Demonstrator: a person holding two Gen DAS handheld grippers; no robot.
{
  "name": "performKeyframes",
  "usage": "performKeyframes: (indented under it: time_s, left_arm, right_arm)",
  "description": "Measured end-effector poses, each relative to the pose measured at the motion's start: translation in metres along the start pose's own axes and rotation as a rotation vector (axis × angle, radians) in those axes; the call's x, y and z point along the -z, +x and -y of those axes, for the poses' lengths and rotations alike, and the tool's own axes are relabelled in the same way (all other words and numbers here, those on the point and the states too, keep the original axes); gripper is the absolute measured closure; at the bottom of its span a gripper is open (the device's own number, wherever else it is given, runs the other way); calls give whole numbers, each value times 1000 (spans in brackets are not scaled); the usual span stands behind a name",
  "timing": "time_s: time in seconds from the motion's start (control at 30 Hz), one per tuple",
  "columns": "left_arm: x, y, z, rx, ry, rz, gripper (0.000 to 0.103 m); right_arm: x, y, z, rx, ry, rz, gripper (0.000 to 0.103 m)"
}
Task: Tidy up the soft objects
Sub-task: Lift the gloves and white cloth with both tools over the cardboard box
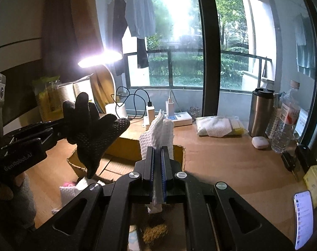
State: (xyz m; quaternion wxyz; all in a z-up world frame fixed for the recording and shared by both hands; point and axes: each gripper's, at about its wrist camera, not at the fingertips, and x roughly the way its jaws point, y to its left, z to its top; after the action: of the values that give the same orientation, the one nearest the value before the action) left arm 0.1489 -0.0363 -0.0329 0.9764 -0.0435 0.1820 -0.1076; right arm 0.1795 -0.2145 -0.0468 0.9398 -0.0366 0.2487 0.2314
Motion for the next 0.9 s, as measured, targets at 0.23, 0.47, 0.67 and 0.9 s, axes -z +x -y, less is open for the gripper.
performKeyframes:
  time_s: [0.23, 0.47, 0.67, 0.9]
  left_arm:
    - [4, 29, -5, -12, -26, -33, 92]
    - [16, 61, -10, -23, -55, -98, 92]
    - [30, 89, -15, -39, -87, -182, 92]
    - [45, 113, -15, -44, -113, -278, 90]
  right_arm:
    - [-6, 23, 7, -18, 7, -13, 97]
    - [-3, 52, 12, -48, 25, -52, 97]
    - [6, 73, 17, -65, 50, -91, 97]
    - [16, 92, 22, -62, 77, -144, 97]
